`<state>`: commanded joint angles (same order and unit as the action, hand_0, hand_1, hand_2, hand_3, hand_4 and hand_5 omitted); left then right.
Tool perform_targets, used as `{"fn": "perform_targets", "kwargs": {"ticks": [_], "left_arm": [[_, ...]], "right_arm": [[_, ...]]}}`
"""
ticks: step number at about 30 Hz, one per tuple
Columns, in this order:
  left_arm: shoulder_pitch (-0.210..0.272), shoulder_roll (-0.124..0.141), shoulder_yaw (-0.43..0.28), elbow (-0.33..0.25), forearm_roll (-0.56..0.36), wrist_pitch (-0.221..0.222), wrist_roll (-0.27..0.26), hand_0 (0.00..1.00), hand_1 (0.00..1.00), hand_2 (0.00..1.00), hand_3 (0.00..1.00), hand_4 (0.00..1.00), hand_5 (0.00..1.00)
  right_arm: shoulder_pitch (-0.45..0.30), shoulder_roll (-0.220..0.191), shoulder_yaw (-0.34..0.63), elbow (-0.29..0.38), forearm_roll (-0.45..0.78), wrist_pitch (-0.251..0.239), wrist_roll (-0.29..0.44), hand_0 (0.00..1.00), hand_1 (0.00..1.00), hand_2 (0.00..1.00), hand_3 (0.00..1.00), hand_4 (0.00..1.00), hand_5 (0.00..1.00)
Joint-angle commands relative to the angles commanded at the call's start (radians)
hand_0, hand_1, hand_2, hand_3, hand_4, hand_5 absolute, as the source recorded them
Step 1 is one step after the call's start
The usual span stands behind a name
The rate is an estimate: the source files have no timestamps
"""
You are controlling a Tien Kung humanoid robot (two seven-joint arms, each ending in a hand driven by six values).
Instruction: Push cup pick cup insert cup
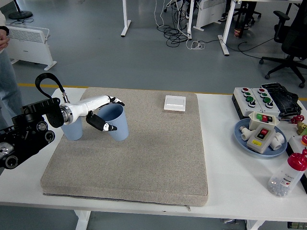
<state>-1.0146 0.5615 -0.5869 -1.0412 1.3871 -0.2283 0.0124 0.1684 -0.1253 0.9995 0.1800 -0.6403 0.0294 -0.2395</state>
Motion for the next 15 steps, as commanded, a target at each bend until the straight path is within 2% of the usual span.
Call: {"fn": "perform_targets", "kwargs": {"ticks": [2, 3, 4, 7, 9, 11, 15], "left_arm": [[-0.004, 0.033, -0.057, -0.058, -0.004, -0.008, 0.018, 0.538, 0.404, 0.411, 0.354, 0.522, 0.002], [-0.008, 0.052, -0.083, -0.081, -0.005, -0.012, 0.026, 0.554, 0.392, 0.396, 0.342, 0.49, 0.002], [-0.018, 0.078, -0.114, -0.104, -0.003, -0.016, 0.037, 0.554, 0.392, 0.396, 0.342, 0.49, 0.002], [-0.033, 0.115, -0.145, -0.119, 0.008, -0.022, 0.049, 0.554, 0.392, 0.396, 0.342, 0.49, 0.002], [-0.056, 0.147, -0.158, -0.097, 0.034, -0.026, 0.056, 0.566, 0.387, 0.394, 0.343, 0.494, 0.002], [-0.066, 0.159, -0.164, -0.07, 0.049, -0.028, 0.057, 0.566, 0.387, 0.394, 0.343, 0.494, 0.002], [-0.075, 0.161, -0.154, 0.0, 0.067, -0.027, 0.056, 0.569, 0.391, 0.397, 0.351, 0.501, 0.002]], "right_arm": [[-0.001, -0.001, 0.001, 0.0, 0.001, 0.0, 0.001, 0.782, 0.724, 0.731, 0.631, 0.311, 0.581], [-0.001, -0.001, 0.002, 0.0, 0.001, 0.0, 0.001, 0.782, 0.724, 0.729, 0.631, 0.311, 0.58], [-0.002, -0.002, 0.002, 0.0, 0.001, 0.0, 0.001, 0.782, 0.724, 0.729, 0.631, 0.311, 0.58], [-0.002, -0.003, 0.003, 0.0, 0.001, 0.0, 0.0, 0.782, 0.724, 0.729, 0.631, 0.311, 0.58], [-0.002, -0.004, 0.003, 0.0, 0.002, 0.0, 0.0, 0.782, 0.722, 0.729, 0.631, 0.311, 0.579], [-0.003, -0.004, 0.001, 0.0, 0.004, -0.001, -0.001, 0.782, 0.722, 0.729, 0.631, 0.311, 0.579], [-0.005, -0.004, -0.005, 0.0, 0.012, -0.001, -0.001, 0.782, 0.722, 0.728, 0.631, 0.311, 0.579]]}}
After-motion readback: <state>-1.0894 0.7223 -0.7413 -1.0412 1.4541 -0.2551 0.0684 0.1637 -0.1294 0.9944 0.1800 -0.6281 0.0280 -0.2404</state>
